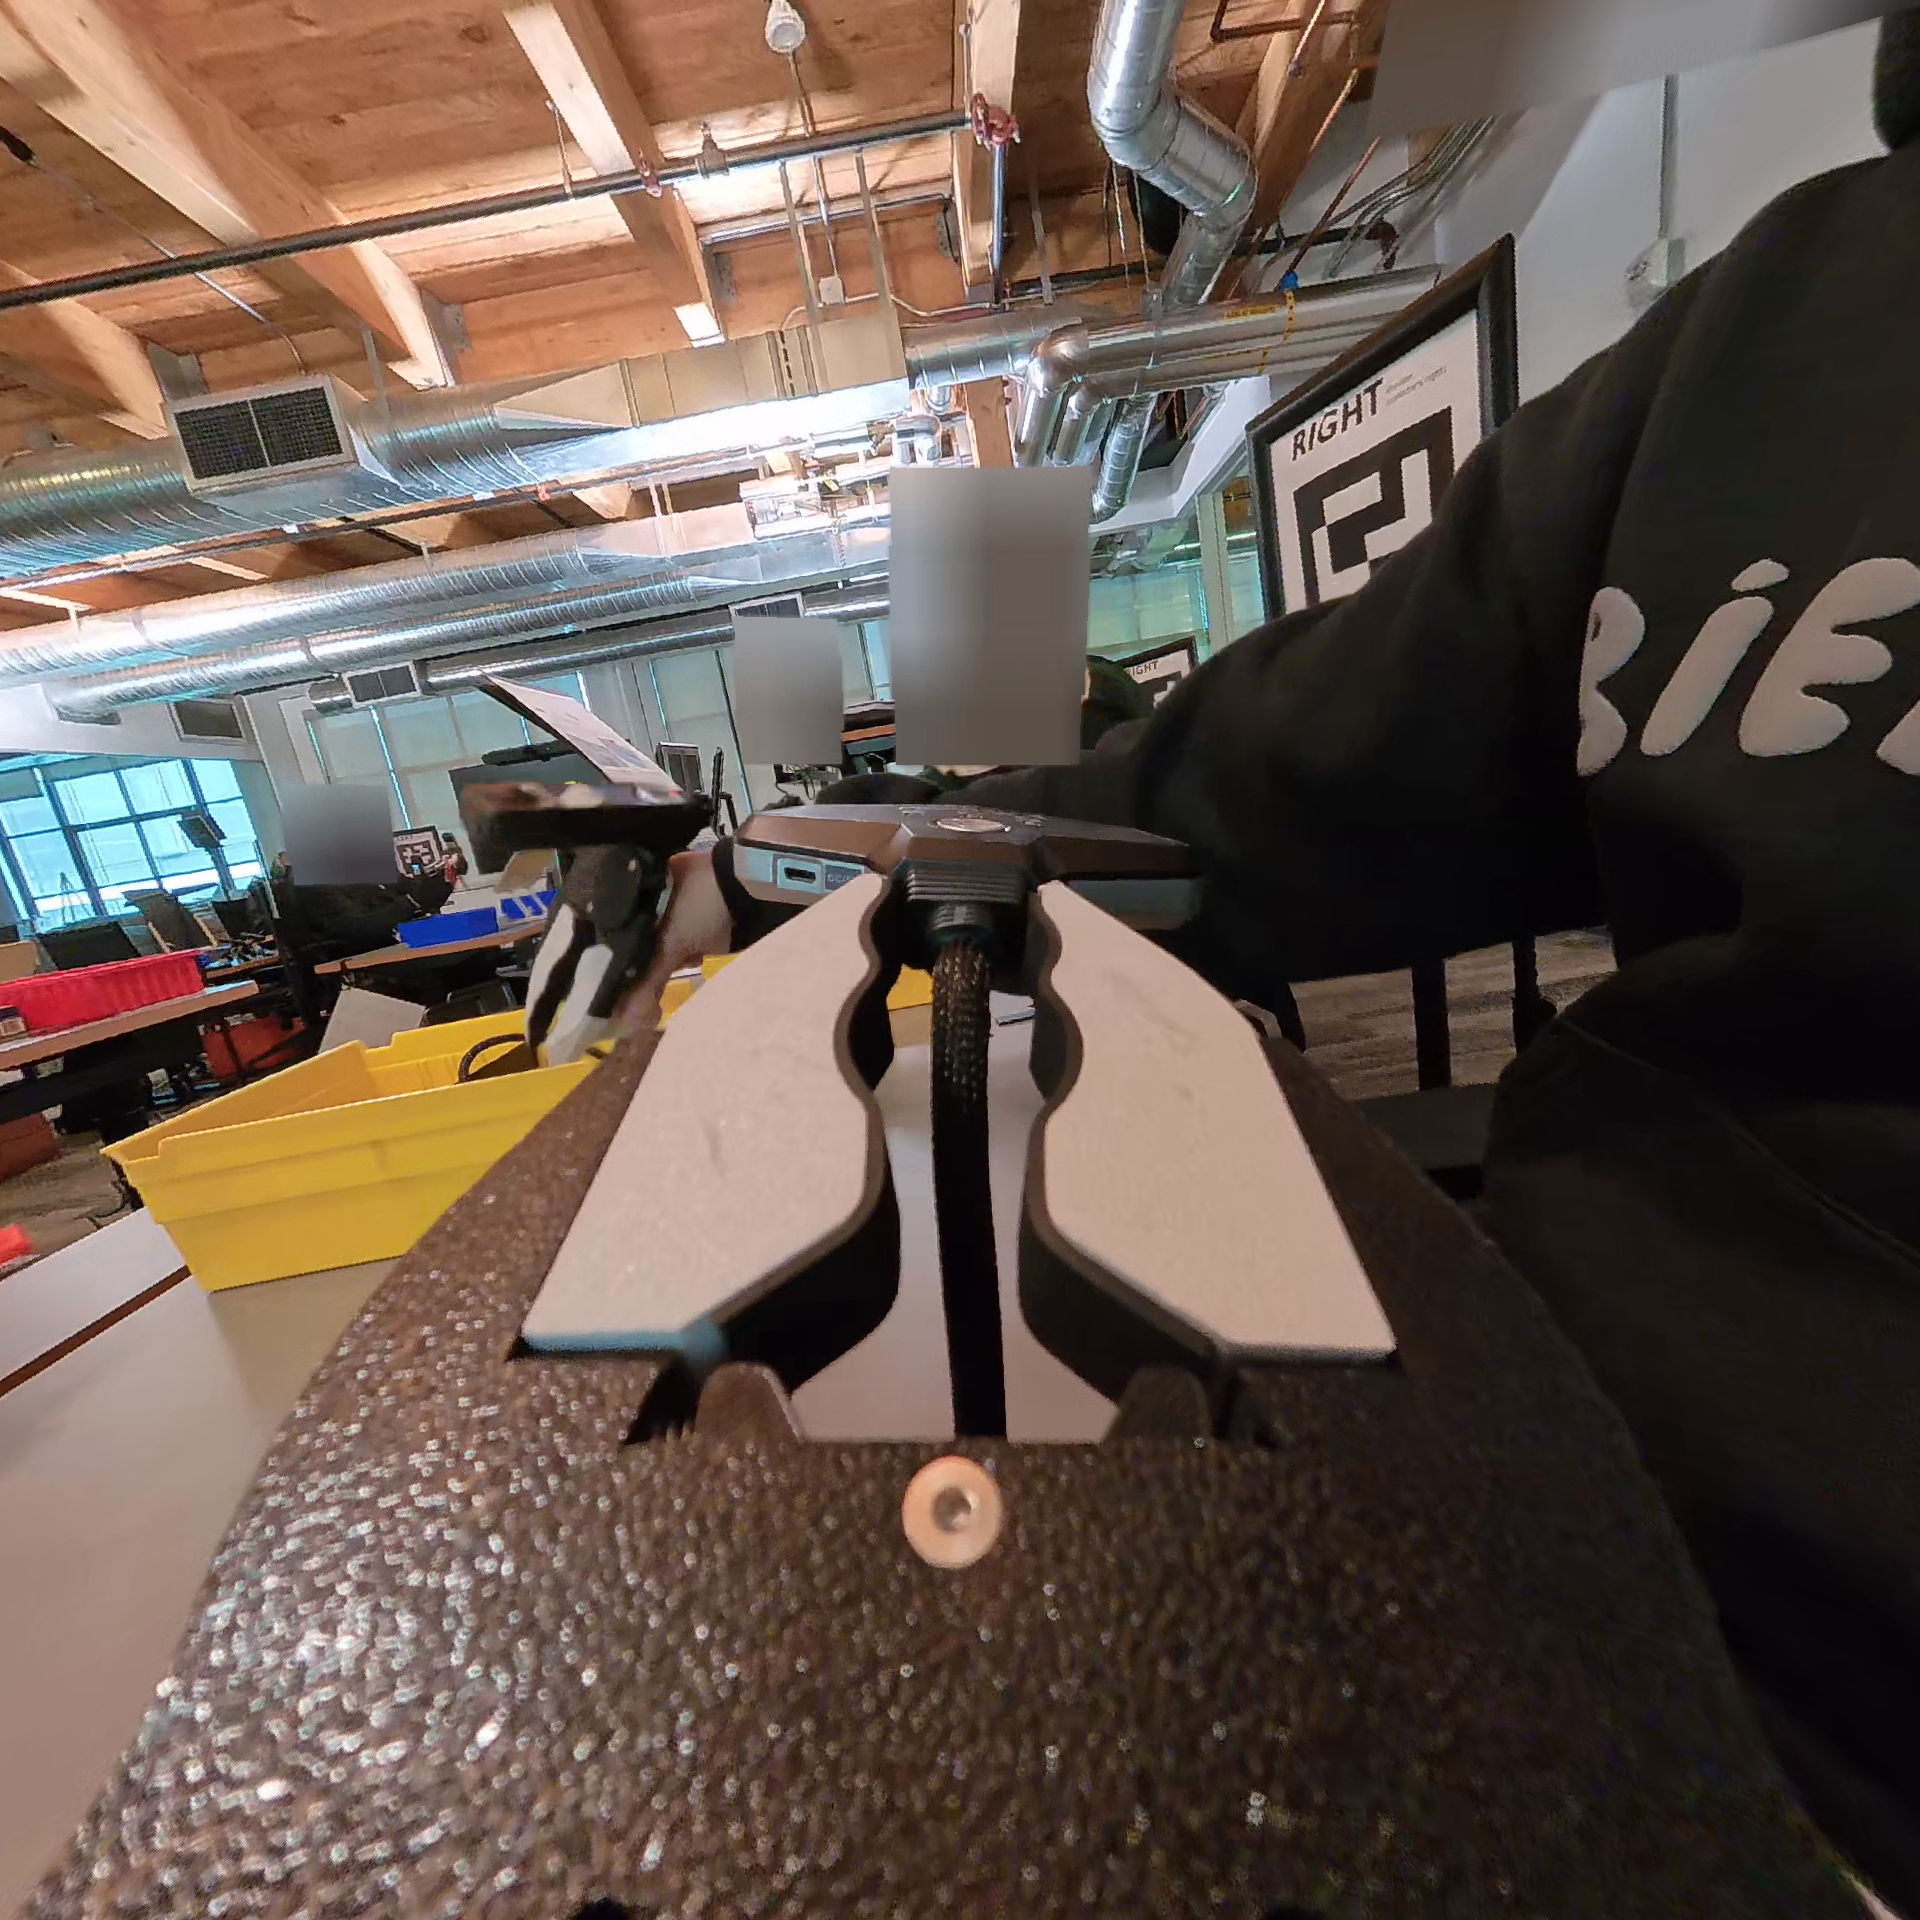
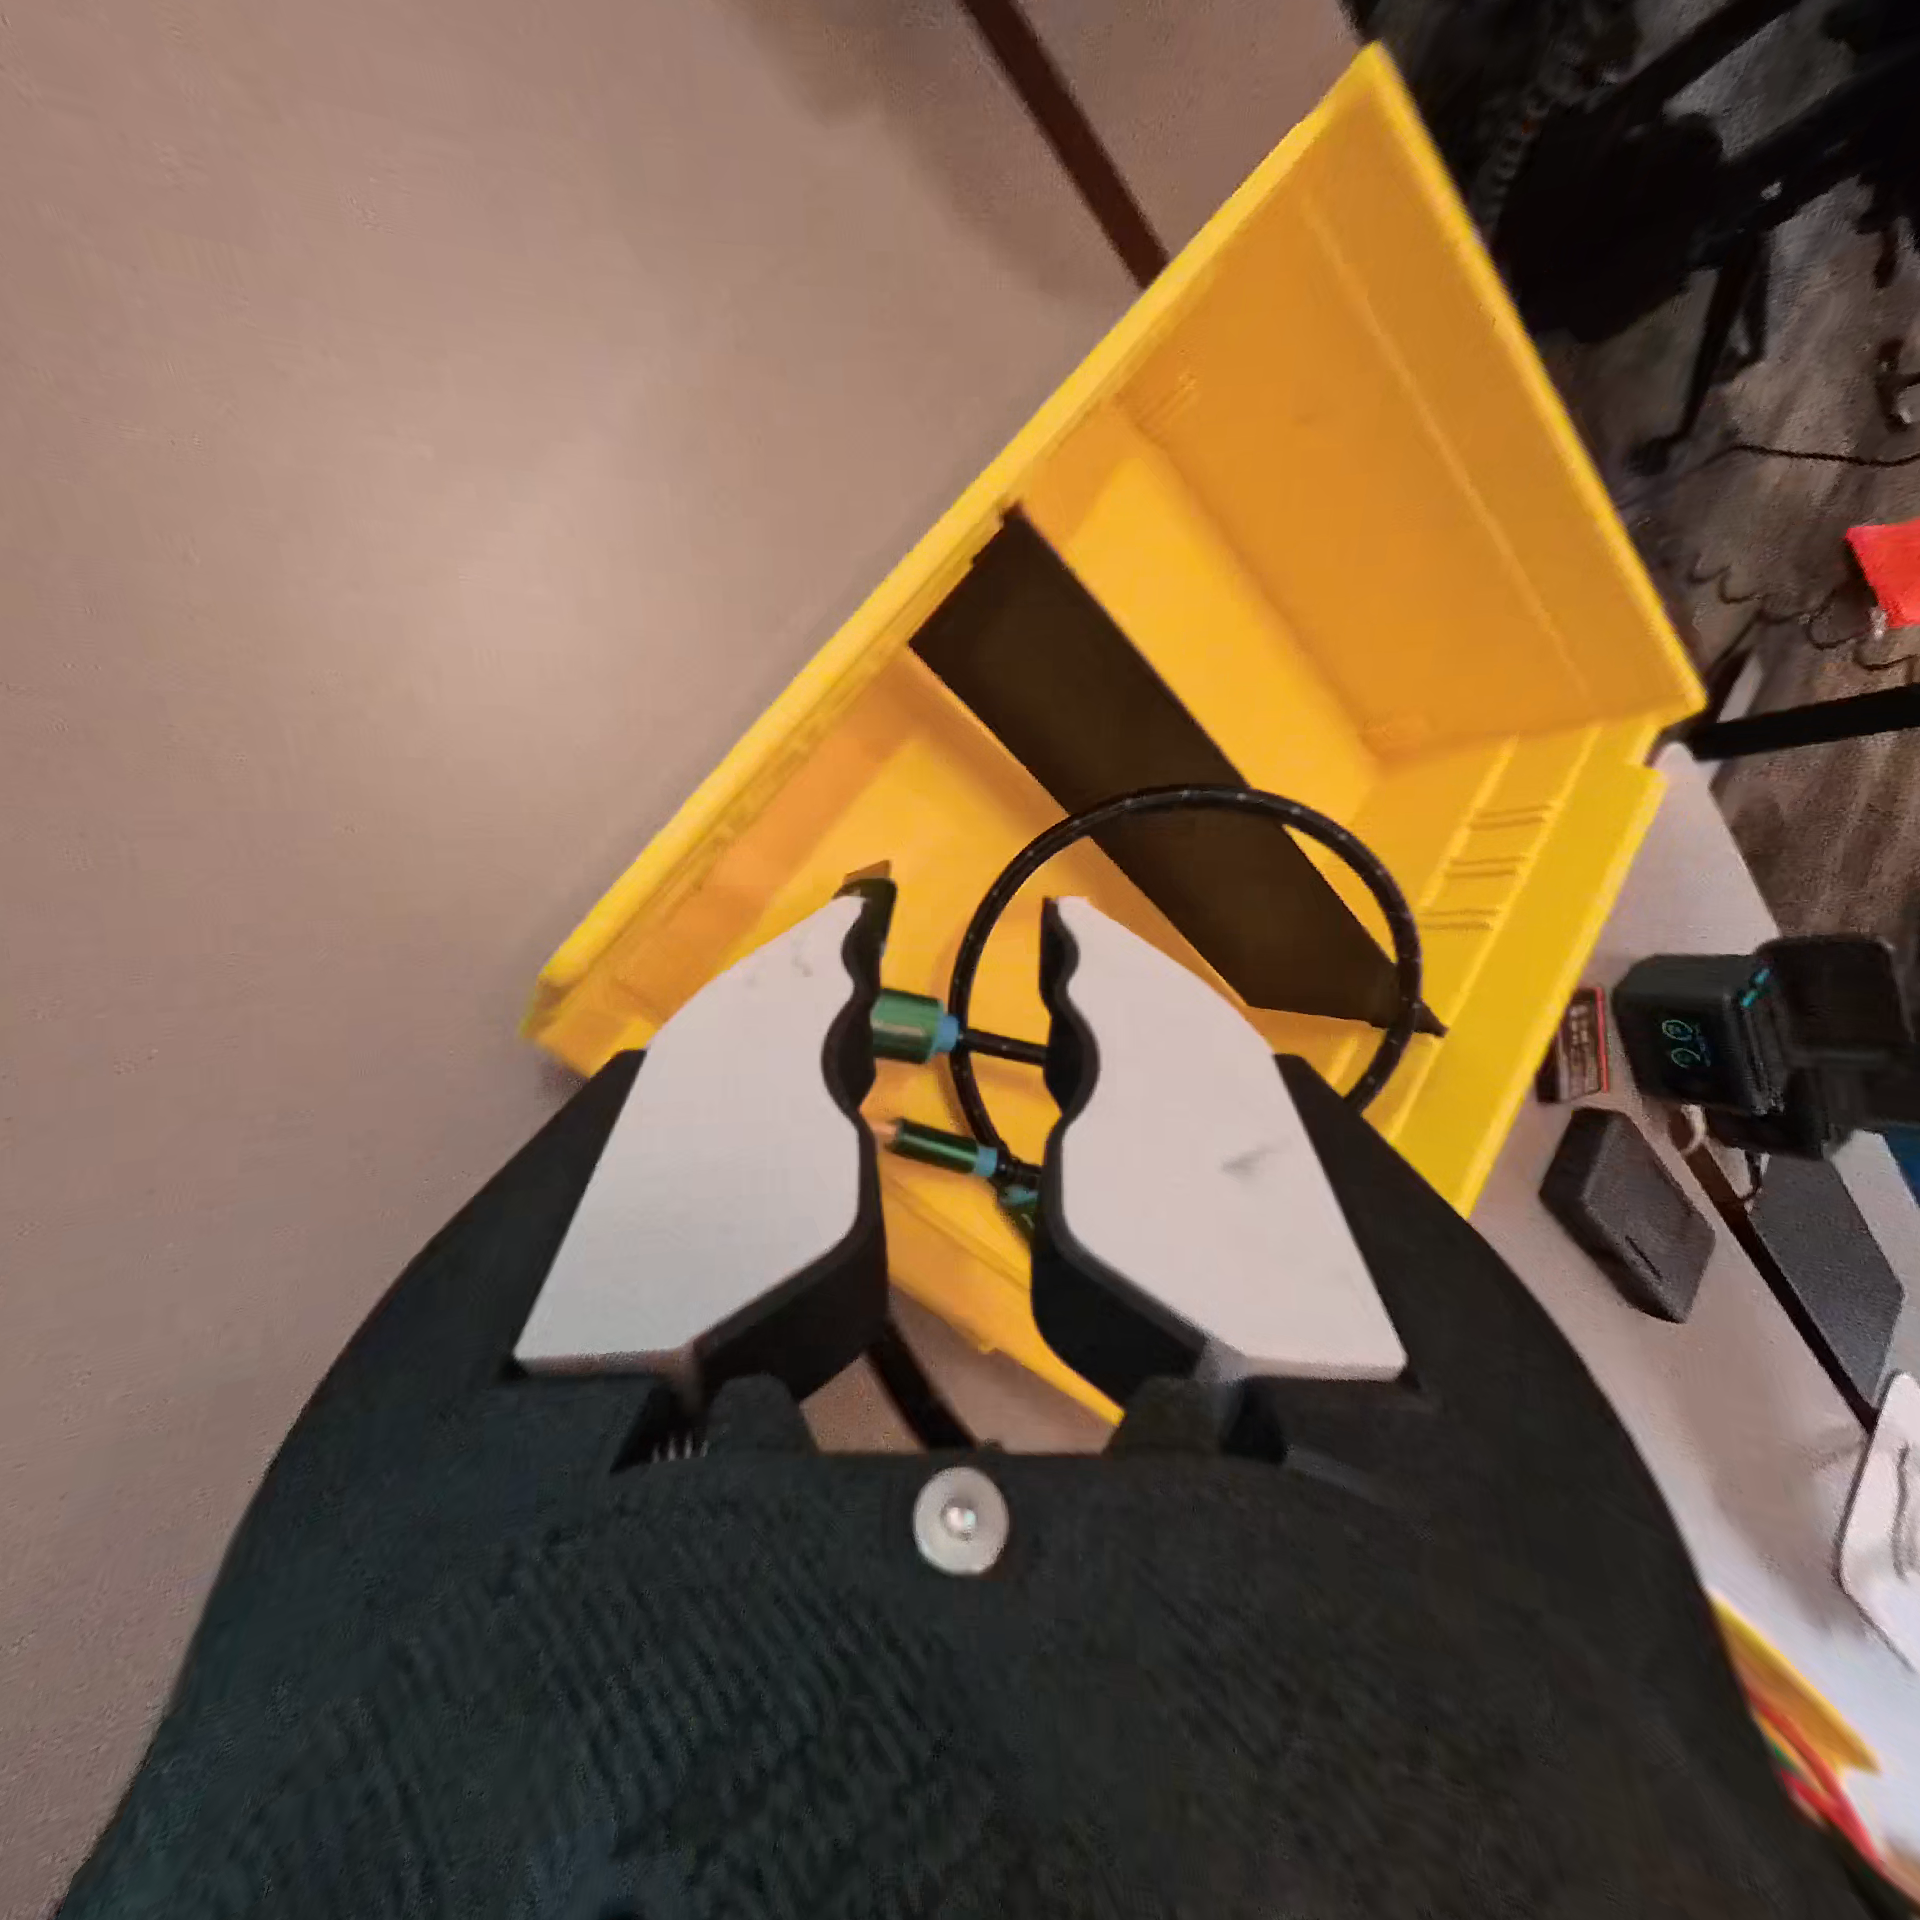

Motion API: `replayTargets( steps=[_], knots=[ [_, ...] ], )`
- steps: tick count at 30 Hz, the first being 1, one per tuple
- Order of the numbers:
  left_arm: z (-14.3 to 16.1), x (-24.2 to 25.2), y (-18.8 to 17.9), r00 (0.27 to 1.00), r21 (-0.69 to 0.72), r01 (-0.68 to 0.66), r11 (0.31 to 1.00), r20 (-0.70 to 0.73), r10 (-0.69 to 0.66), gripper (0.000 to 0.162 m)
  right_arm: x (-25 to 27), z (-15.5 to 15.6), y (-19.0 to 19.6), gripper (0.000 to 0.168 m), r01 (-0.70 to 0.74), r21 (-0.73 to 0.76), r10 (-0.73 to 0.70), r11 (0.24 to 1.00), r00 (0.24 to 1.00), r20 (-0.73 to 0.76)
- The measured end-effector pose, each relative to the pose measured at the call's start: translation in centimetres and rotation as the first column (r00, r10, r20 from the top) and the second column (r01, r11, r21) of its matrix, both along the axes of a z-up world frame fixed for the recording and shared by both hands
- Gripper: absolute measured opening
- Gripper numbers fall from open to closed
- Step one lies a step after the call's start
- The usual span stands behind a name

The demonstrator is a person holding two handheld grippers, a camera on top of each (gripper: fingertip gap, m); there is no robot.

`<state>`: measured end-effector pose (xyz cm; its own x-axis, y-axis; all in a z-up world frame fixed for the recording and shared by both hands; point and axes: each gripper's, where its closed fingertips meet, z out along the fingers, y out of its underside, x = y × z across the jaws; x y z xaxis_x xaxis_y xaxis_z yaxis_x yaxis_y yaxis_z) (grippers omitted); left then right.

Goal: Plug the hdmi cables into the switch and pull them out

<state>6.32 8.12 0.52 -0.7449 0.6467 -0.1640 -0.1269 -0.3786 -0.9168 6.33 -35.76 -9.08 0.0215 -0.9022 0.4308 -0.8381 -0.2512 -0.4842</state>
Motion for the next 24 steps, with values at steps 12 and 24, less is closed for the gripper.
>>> replayTargets(
  steps=[12, 24],
  knots=[
    [0.3, -0.6, -0.6, 0.997, -0.020, -0.065, 0.998, 0.047, 0.066, 0.022, -2.6, 6.5, 32.0, 0.071, -0.397, 0.912, 0.051, 0.099, 0.918, 0.394],
    [2.4, -1.1, 1.2, 0.996, -0.096, -0.063, 0.993, 0.057, 0.069, 0.022, -4.4, 2.8, 28.9, 0.047, -0.355, 0.766, -0.021, 0.536, 0.902, 0.432]
  ],
)
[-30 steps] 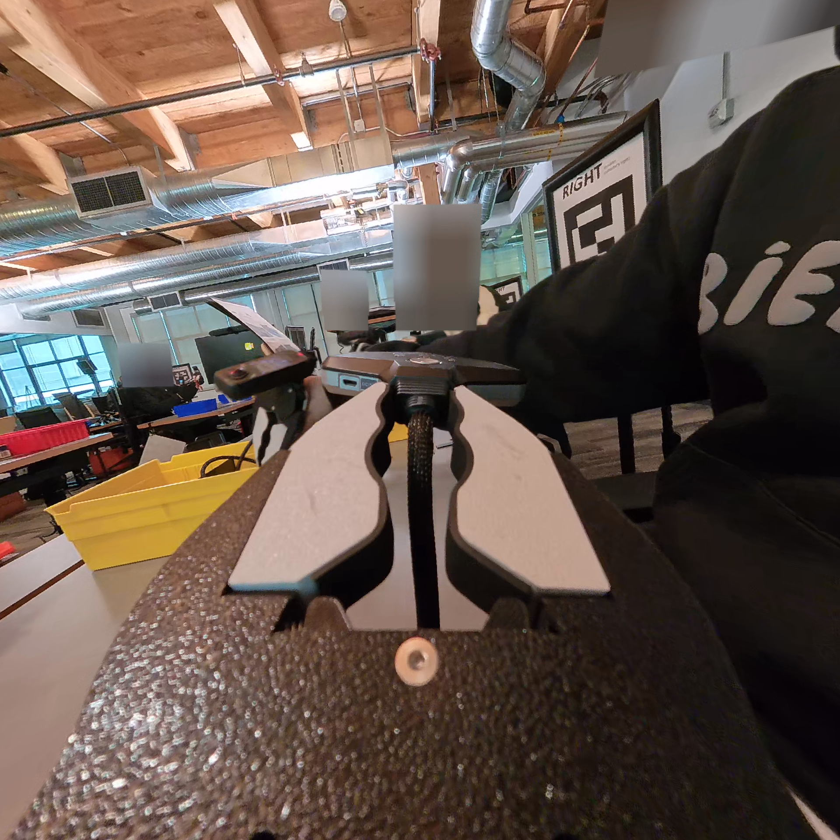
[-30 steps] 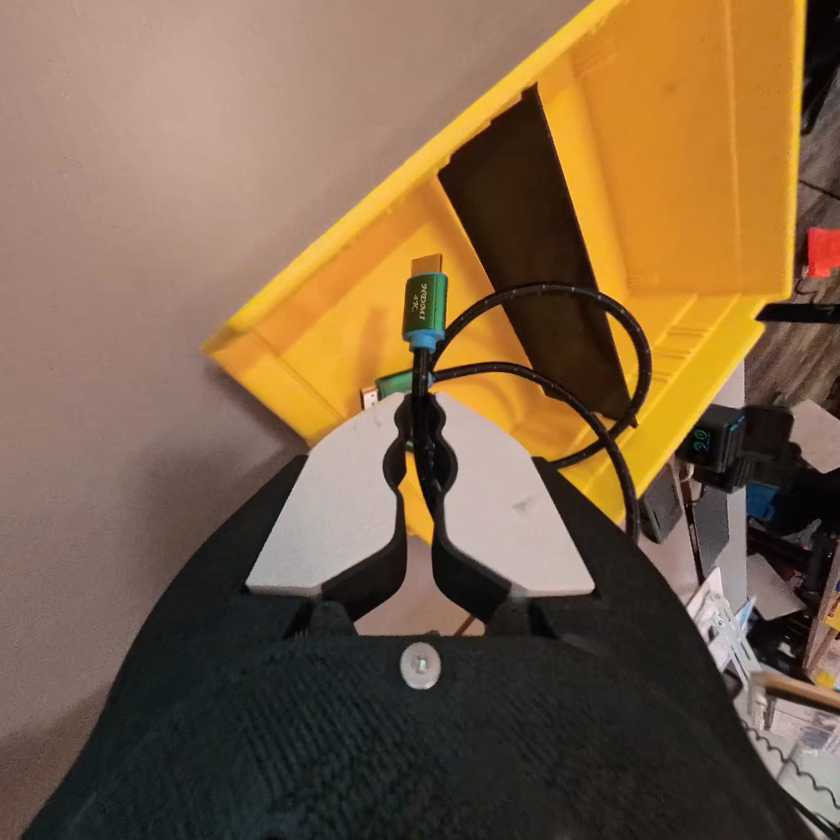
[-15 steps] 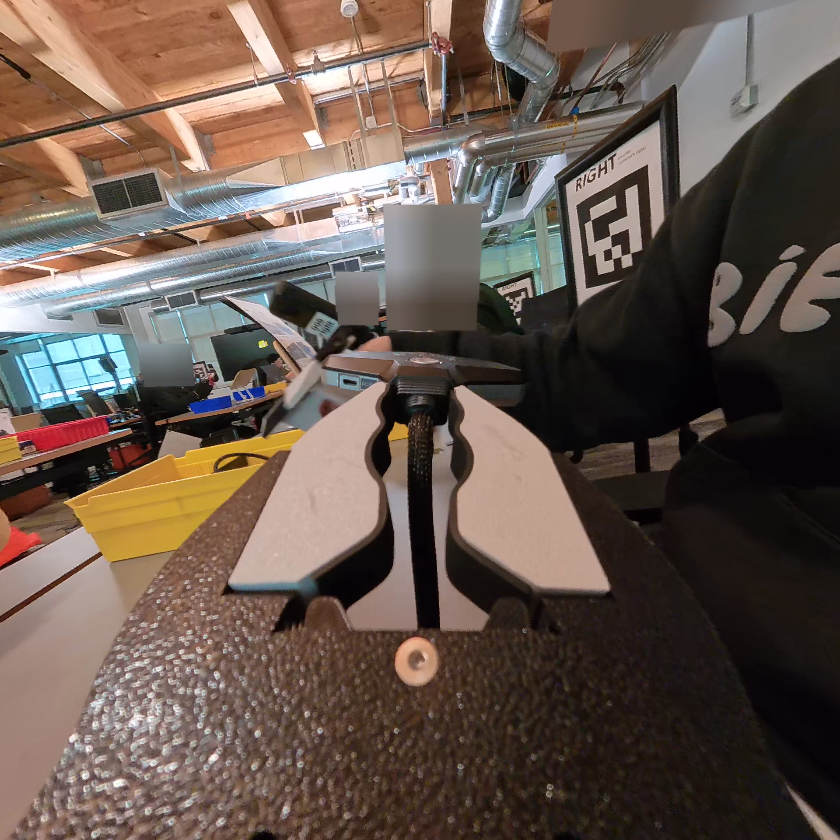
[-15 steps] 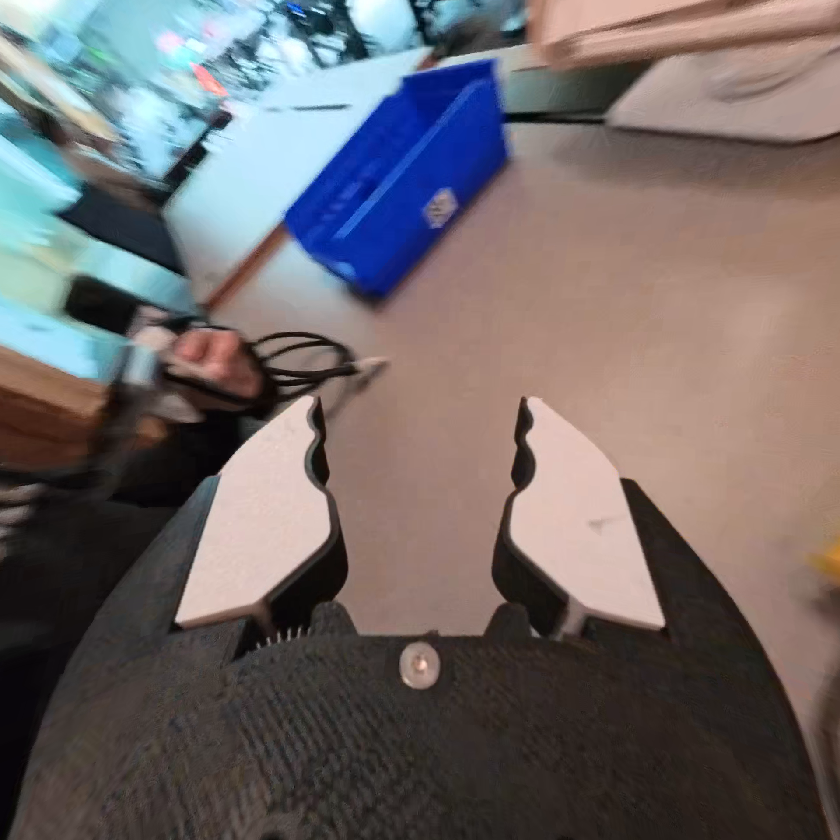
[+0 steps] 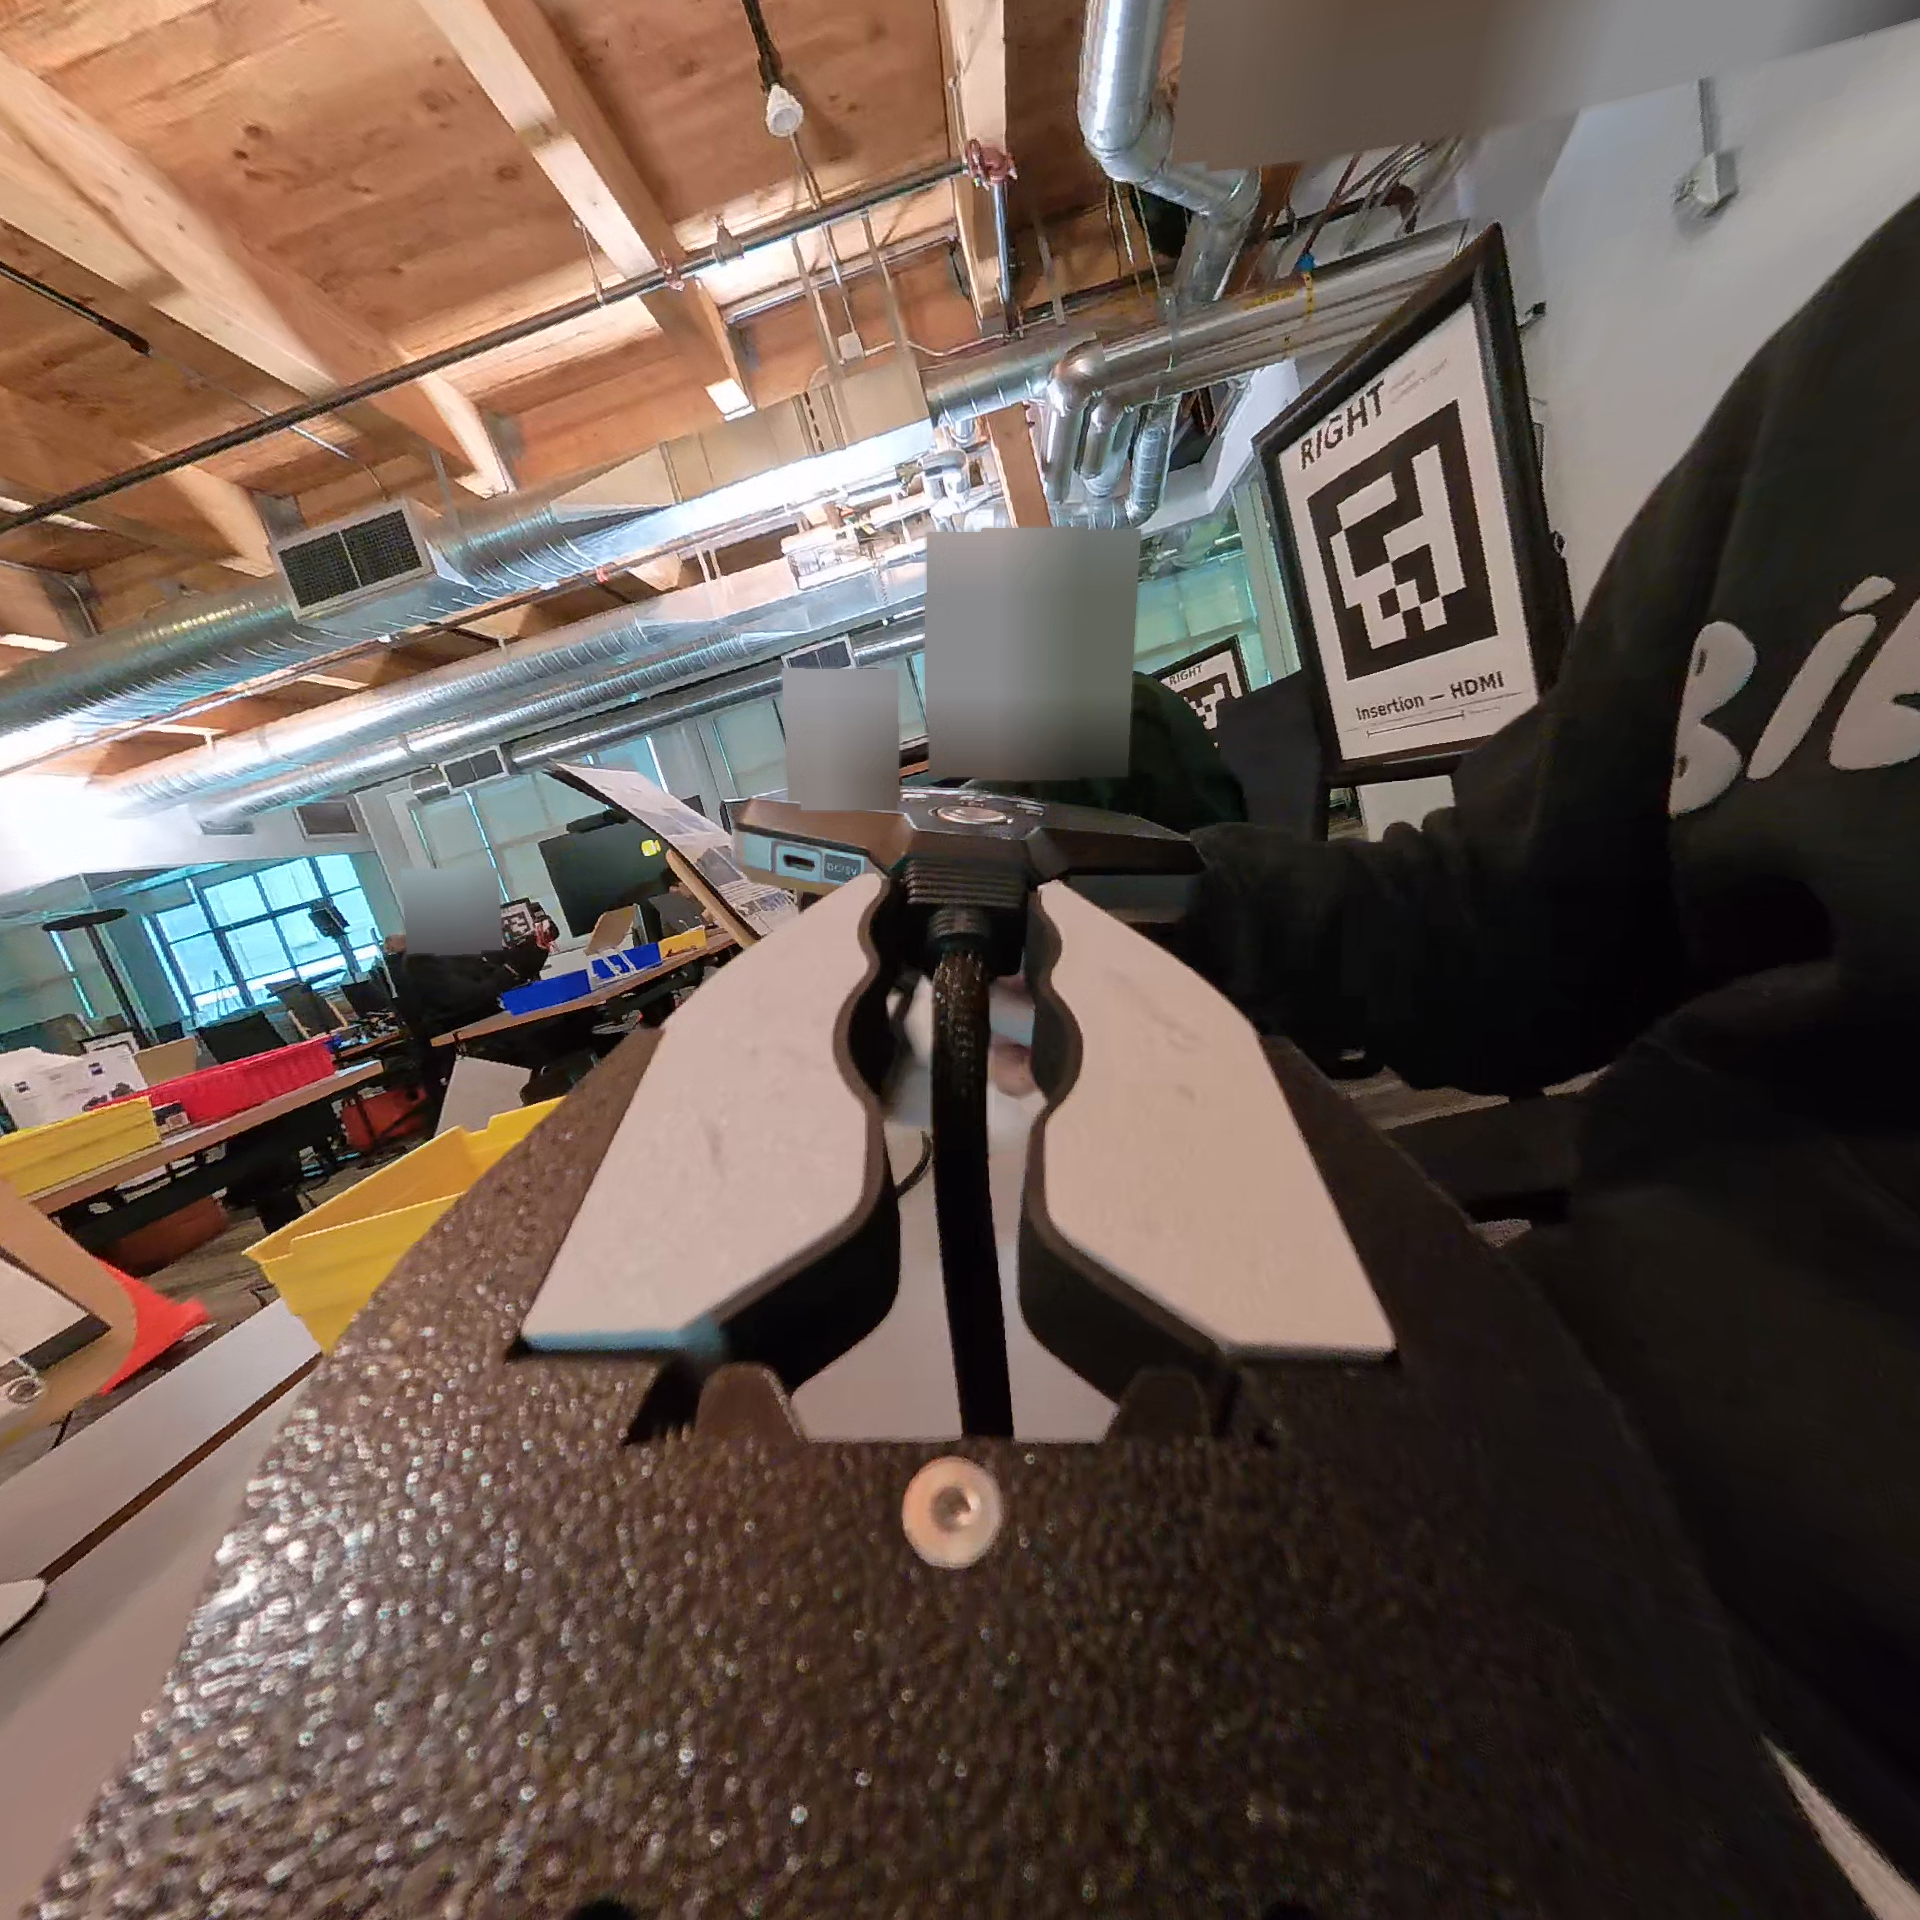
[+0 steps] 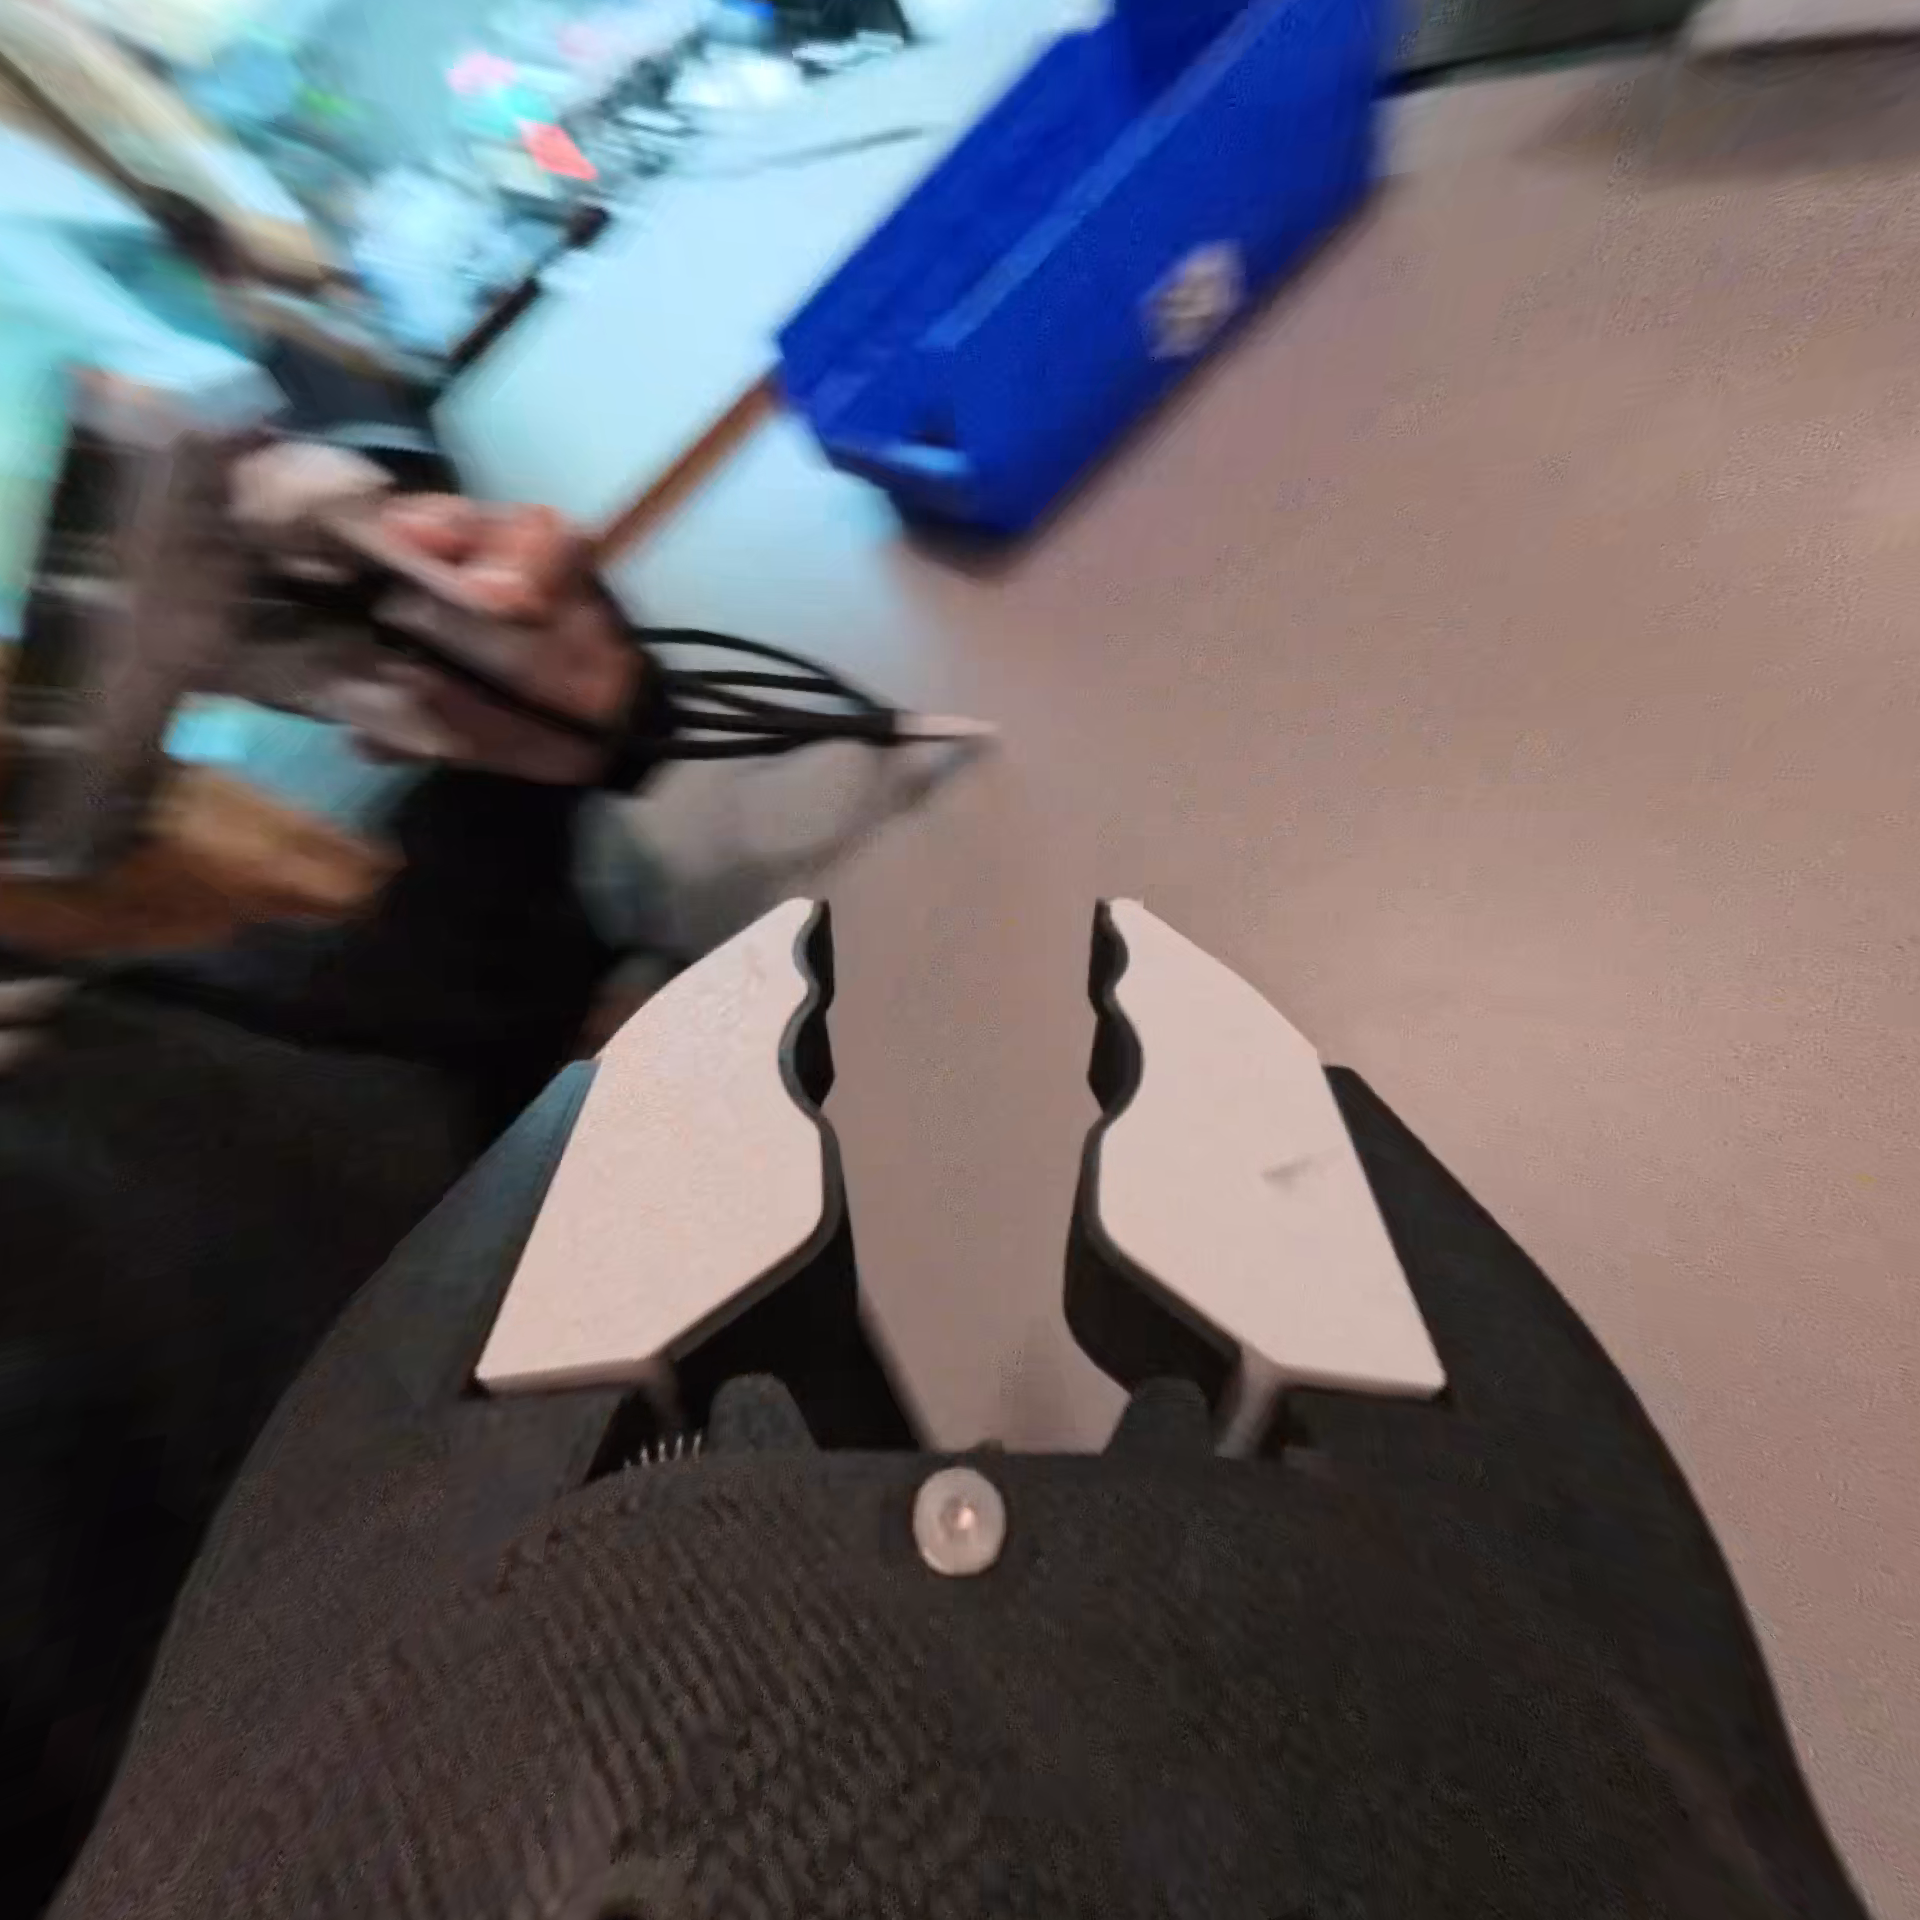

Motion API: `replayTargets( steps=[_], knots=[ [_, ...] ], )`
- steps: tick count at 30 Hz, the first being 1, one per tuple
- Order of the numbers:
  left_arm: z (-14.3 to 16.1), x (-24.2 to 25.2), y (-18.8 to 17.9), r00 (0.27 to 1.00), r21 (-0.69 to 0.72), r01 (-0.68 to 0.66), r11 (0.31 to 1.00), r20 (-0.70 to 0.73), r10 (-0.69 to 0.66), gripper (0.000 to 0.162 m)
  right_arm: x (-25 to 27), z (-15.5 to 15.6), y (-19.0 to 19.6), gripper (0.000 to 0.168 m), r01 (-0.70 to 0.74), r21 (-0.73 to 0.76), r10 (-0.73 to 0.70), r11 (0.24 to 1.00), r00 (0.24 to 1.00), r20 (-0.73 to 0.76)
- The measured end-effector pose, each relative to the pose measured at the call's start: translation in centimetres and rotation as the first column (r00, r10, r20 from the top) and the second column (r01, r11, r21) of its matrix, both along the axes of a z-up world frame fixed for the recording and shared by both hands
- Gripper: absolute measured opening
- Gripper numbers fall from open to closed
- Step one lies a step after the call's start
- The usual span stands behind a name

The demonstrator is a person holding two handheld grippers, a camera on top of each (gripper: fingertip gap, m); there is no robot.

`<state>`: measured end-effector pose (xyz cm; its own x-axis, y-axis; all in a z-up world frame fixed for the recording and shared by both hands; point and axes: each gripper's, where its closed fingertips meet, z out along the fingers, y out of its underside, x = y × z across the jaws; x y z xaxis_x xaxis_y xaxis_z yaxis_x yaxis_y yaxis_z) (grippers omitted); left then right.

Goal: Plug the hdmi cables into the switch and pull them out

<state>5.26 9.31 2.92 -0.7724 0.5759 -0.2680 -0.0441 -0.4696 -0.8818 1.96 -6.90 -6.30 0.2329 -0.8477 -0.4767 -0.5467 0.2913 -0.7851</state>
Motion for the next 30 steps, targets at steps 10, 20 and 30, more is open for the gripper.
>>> replayTargets(
  steps=[10, 20, 30],
  knots=[
    [-0.8, -1.2, -0.6, 0.999, 0.037, 0.037, 0.999, 0.035, -0.038, 0.022, -6.9, -11.9, -19.7, 0.049, 0.018, -0.643, -0.370, 0.766, 0.831, -0.417],
    [-1.2, -0.4, -0.8, 1.000, 0.049, 0.028, 0.998, 0.008, -0.029, 0.022, -7.0, -12.6, -22.1, 0.006, -0.116, -0.739, -0.367, 0.664, 0.810, -0.457],
    [-1.7, 0.2, -1.2, 0.999, 0.062, 0.042, 0.997, -0.024, -0.040, 0.022, -3.4, -0.7, -27.5, 0.002, -0.083, -0.959, -0.444, 0.271, 0.873, -0.201]
  ],
)
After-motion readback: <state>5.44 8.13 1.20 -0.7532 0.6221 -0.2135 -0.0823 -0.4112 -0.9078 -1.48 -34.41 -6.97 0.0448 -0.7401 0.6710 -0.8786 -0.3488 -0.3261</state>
